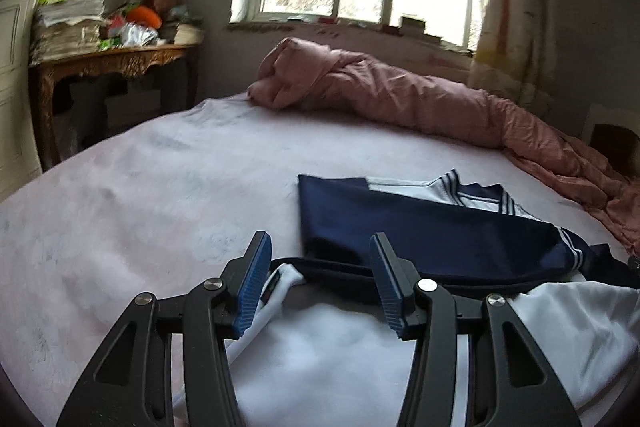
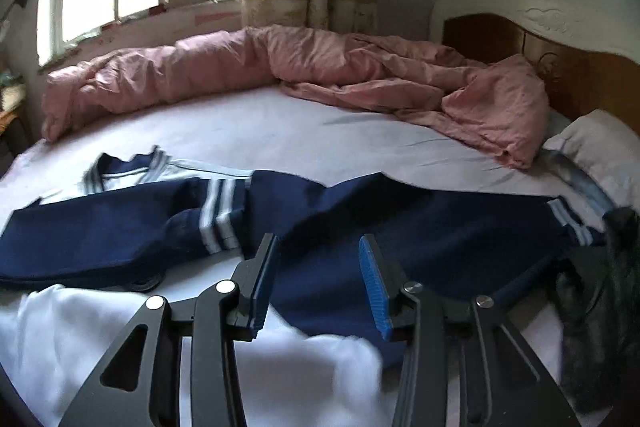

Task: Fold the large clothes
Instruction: 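Move the right tool to the striped navy cuff and grasp it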

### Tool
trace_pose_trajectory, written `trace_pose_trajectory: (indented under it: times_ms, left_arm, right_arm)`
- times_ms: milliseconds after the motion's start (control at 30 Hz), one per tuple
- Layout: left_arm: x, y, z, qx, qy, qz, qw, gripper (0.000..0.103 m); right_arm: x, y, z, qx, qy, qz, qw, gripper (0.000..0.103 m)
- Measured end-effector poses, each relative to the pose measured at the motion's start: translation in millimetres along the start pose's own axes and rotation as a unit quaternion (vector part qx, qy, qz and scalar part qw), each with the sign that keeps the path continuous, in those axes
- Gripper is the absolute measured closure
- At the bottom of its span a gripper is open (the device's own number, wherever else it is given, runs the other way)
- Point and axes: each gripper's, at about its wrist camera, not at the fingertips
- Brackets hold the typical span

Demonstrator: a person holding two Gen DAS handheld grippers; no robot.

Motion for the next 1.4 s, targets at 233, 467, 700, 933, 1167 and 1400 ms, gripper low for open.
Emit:
trace_pose_trajectory:
  times_ms: [233,467,700,933,1167,1400]
  left_arm:
    - [71.1,-18.2,40.3,0.049,-0.054,-0.113,0.9909,0.041]
    - [181.6,-25.5,12.4,0.011,-0.058,-0.189,0.9801,0.027]
    - [172.8,-46.8,9.3,0.010,-0.106,-0.138,0.9848,0.007]
    - [160.8,-75.4,-23.3,-0.031,-0.099,-0.171,0.9799,0.006]
    - [145.4,-69.9,-36.1,-0.044,-0.093,-0.119,0.9876,0.006]
    - [132.2,-63.9,-45.2,-0.062,-0.092,-0.077,0.9908,0.006]
  right_arm:
    - [24.0,1.0,5.5,-0.014,-0.068,0.019,0.997,0.057]
    - [84.7,-5.2,2.4,-0.039,-0.085,-0.095,0.991,0.047]
    - [121.1,-20.4,-7.4,-0.050,-0.181,-0.136,0.973,0.033]
    - [170.6,-62.0,-31.2,-0.093,-0.108,-0.340,0.929,0.032]
    - [192.2,-86.6,-62.4,-0.113,-0.122,-0.372,0.913,0.031]
    - [209.4,-90.5,-78.0,-0.084,-0.118,-0.367,0.919,0.041]
Point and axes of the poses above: each gripper's, at about its wrist camera, not at the fingertips, and z roughly against the way its jaws point, x to its right, y to its top, and after that the axes turned 15 degrees about z, right-handed
